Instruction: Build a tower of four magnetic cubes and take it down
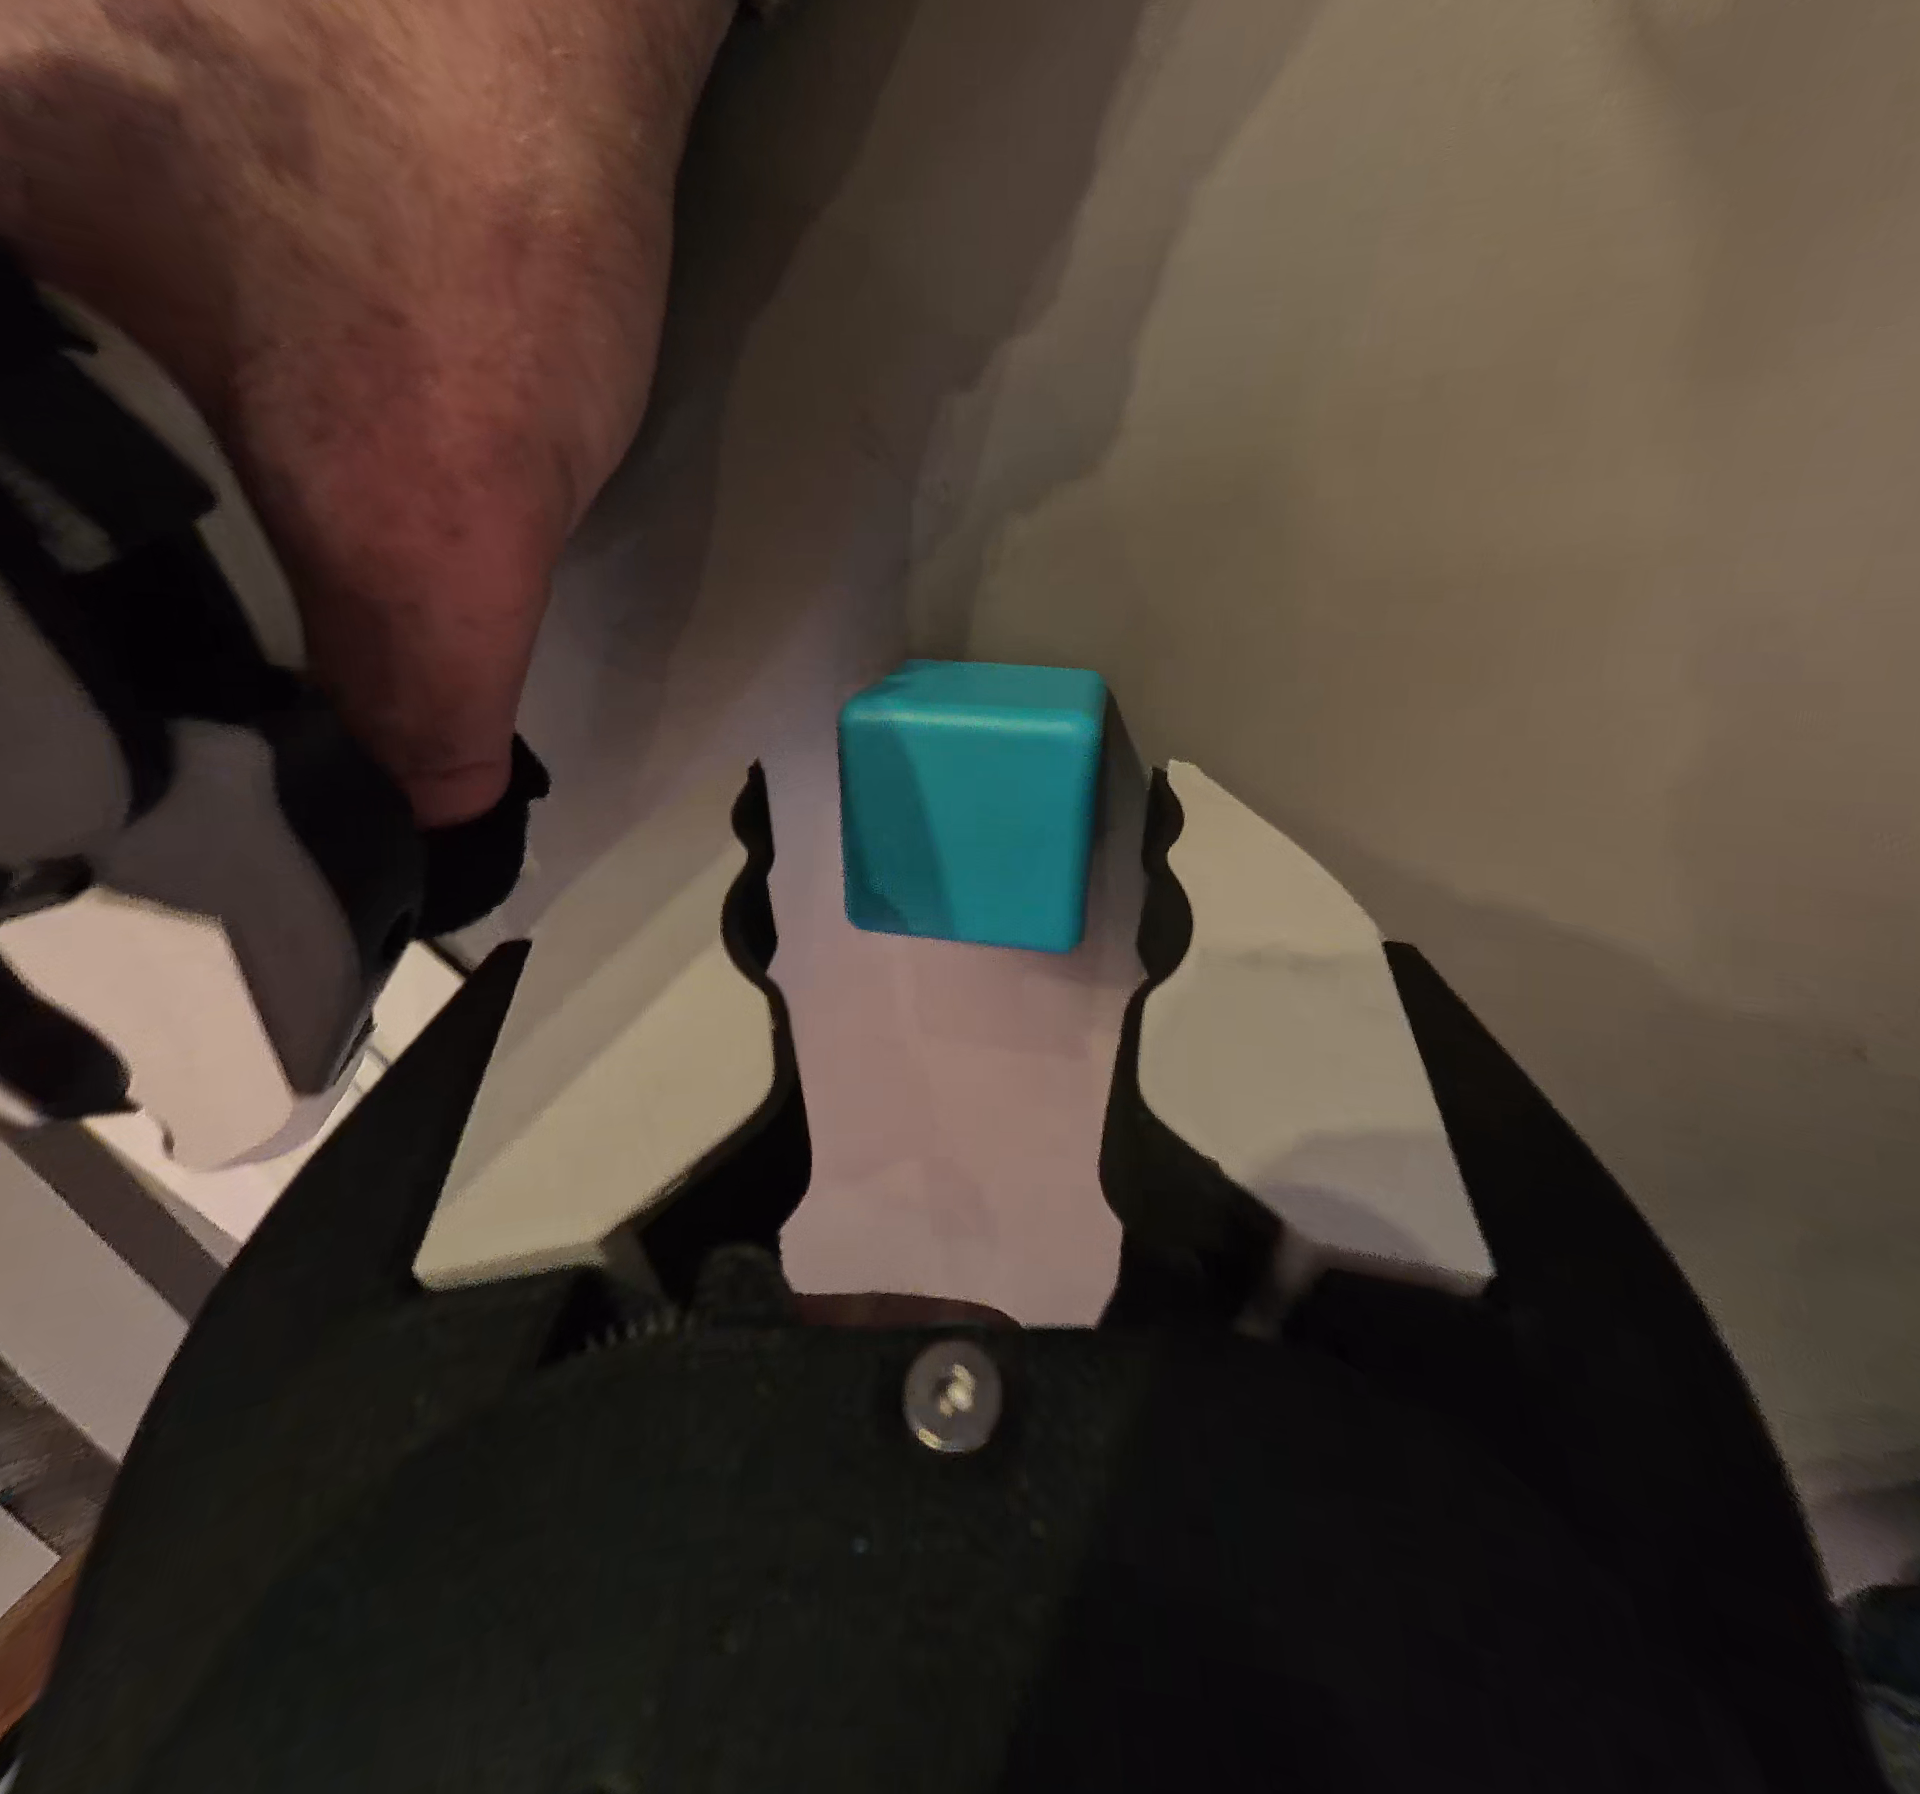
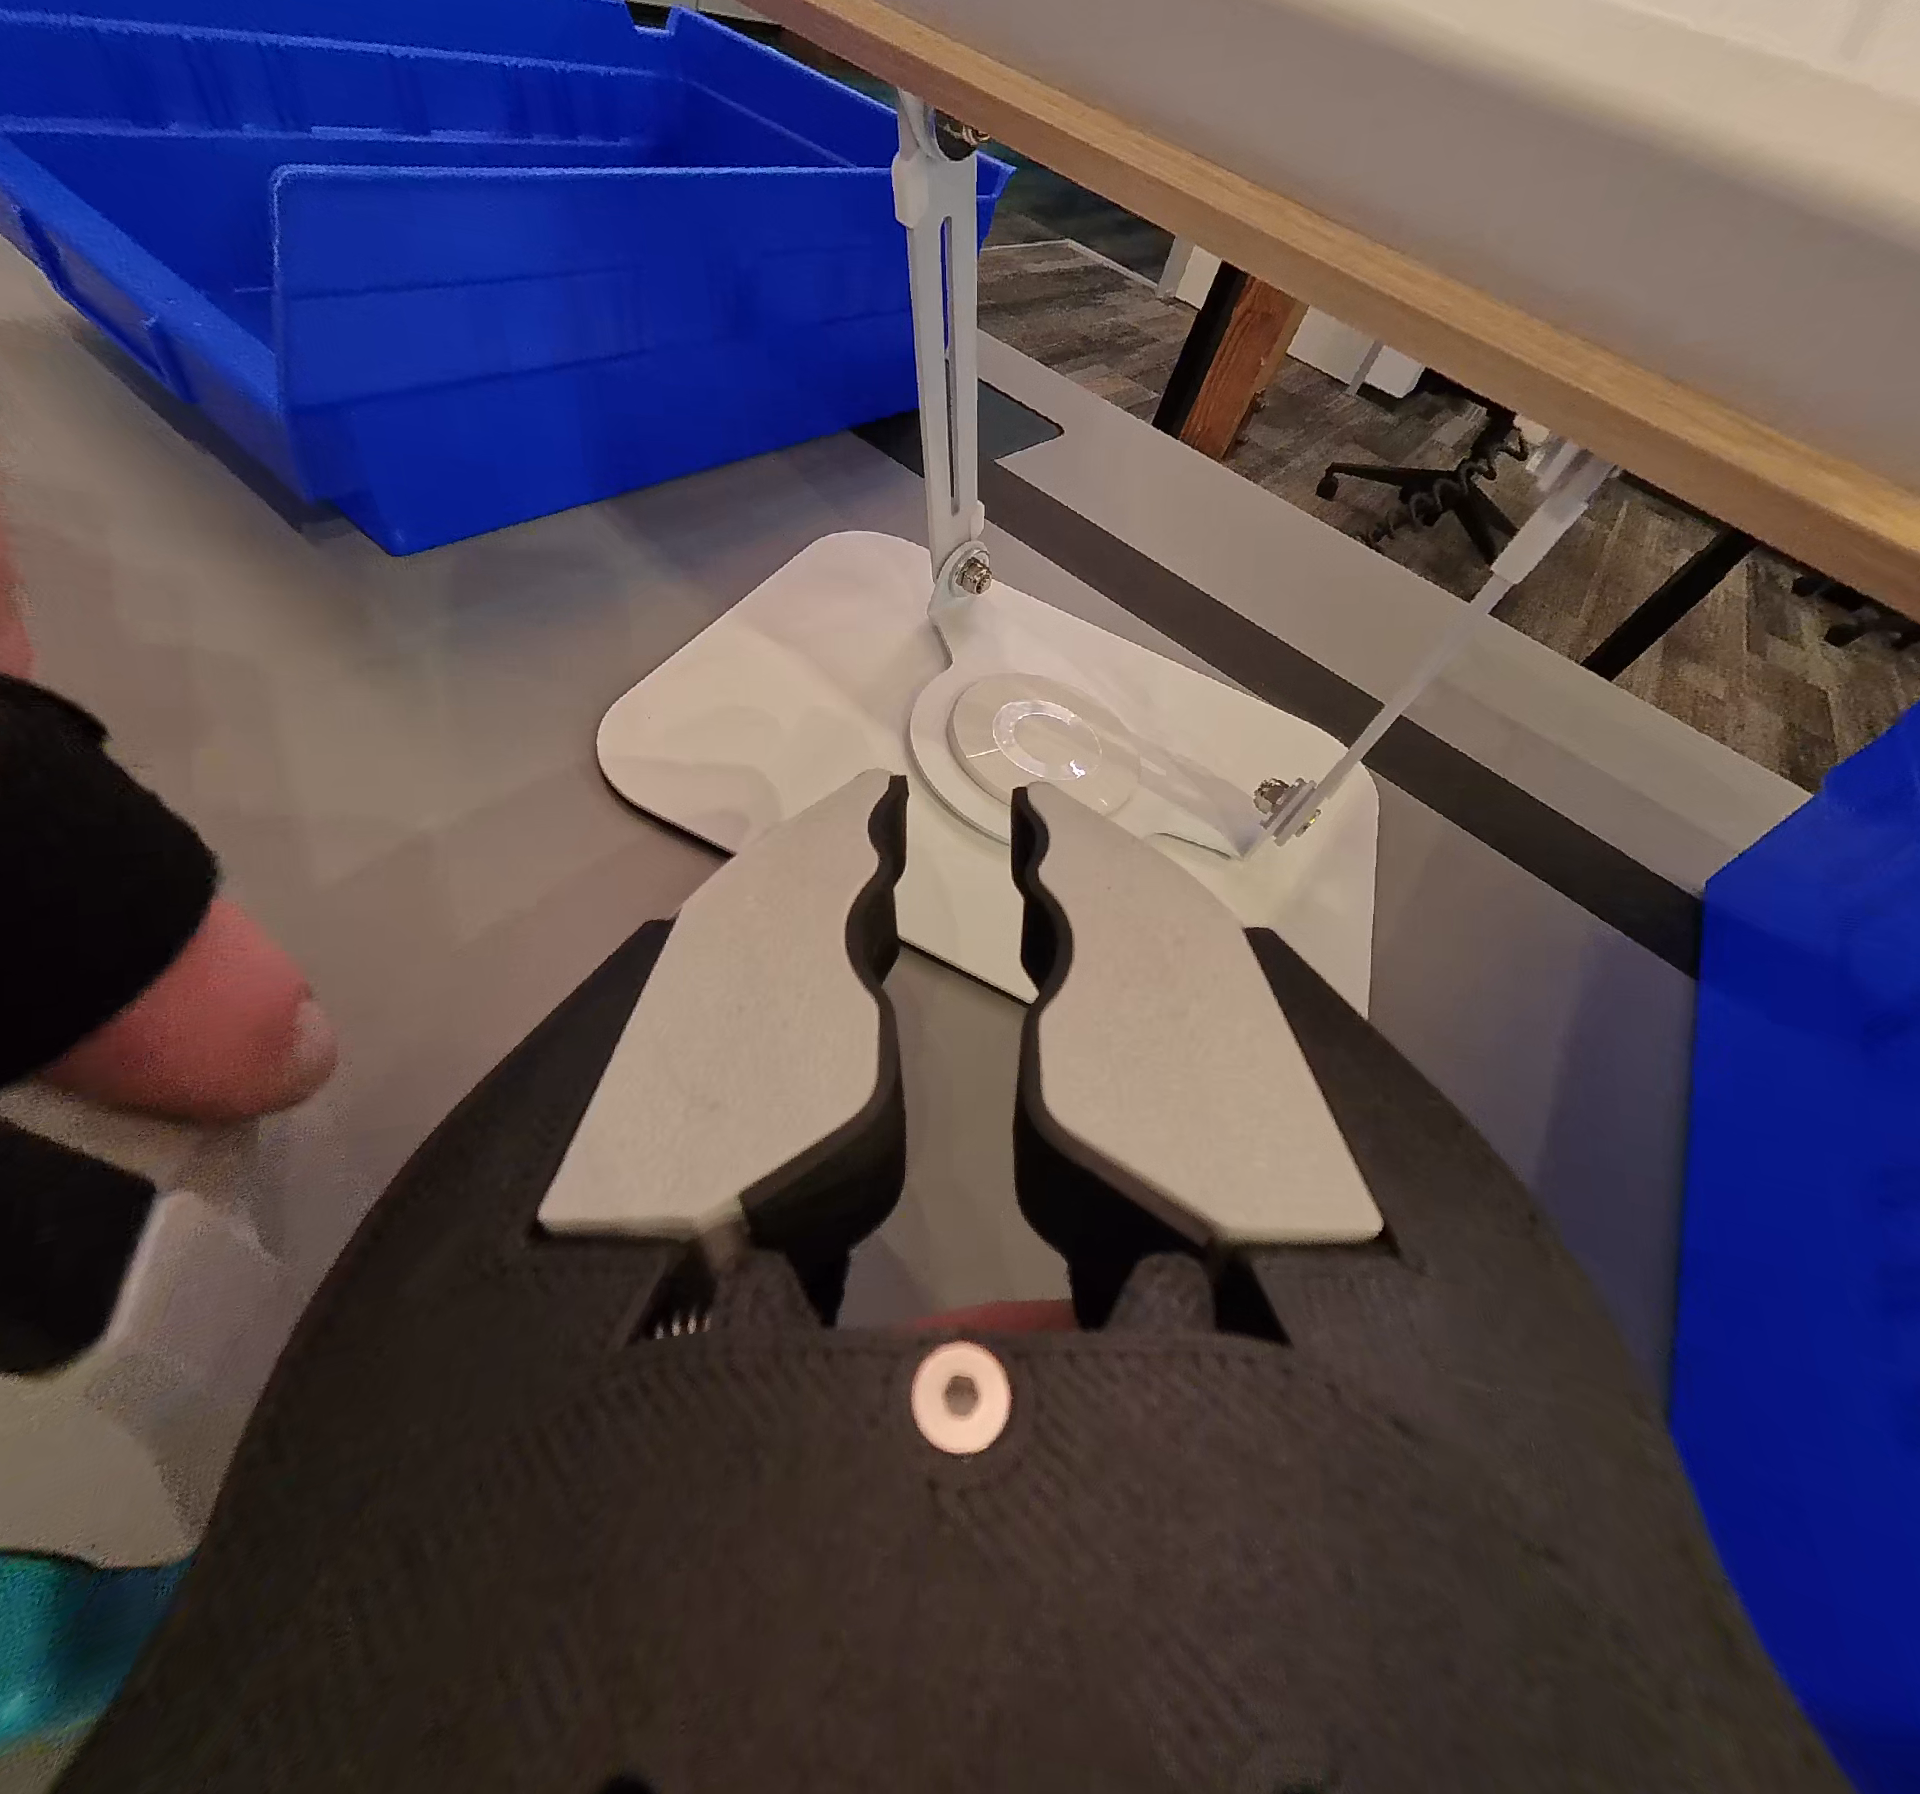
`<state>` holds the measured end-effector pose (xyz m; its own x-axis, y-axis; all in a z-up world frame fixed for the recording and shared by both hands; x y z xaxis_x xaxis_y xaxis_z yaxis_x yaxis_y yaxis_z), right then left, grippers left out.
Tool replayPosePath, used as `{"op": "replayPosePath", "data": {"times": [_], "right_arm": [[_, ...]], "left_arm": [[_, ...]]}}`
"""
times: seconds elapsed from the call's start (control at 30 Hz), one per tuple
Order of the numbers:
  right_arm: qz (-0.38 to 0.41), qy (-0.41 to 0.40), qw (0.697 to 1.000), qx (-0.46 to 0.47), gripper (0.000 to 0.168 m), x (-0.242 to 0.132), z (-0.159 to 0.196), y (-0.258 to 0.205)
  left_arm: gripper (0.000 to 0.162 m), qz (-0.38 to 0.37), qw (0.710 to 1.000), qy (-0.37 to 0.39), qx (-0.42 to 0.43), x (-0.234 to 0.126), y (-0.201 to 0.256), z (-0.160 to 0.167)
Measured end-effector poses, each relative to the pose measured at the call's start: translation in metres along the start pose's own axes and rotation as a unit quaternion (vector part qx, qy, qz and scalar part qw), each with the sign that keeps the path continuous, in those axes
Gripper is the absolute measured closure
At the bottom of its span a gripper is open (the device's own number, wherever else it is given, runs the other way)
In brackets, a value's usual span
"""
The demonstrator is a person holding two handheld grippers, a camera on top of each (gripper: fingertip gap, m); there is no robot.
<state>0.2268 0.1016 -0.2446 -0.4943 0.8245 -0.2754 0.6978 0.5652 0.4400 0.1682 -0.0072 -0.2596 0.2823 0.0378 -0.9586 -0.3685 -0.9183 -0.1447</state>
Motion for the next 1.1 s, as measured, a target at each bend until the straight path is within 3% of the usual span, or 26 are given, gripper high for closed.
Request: {"op": "replayPosePath", "data": {"times": [0.27,0.53,0.8,1.1], "right_arm": [[0.0,0.001,1.0,0.001,0.149,0.0,0.0,0.0],[-0.001,0.001,1.0,0.001,0.149,0.0,0.0,0.0],[-0.006,0.0,1.0,0.001,0.149,0.001,0.0,0.0],[-0.01,-0.002,1.0,-0.003,0.149,0.001,0.0,-0.002]], "left_arm": [[0.093,-0.039,0.999,0.017,-0.033,-0.035,-0.011,0.014],[0.093,-0.116,0.987,0.029,-0.109,-0.086,-0.034,0.053],[0.094,-0.227,0.938,0.01,-0.26,-0.138,-0.061,0.144],[0.096,-0.195,0.886,-0.104,-0.408,-0.115,-0.084,0.26]]}}
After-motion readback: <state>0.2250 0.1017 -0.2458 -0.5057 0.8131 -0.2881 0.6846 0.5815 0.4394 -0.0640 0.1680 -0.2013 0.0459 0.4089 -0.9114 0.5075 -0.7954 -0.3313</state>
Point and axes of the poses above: each gripper's, where its closed fingertips meet, x out along the fingers, z out of its underside, y = z × x across the jaws, the point moved 5 cm from there along -x, back along the fingers, and after that the axes turned 13 degrees about -x, right-handed, at the moved point
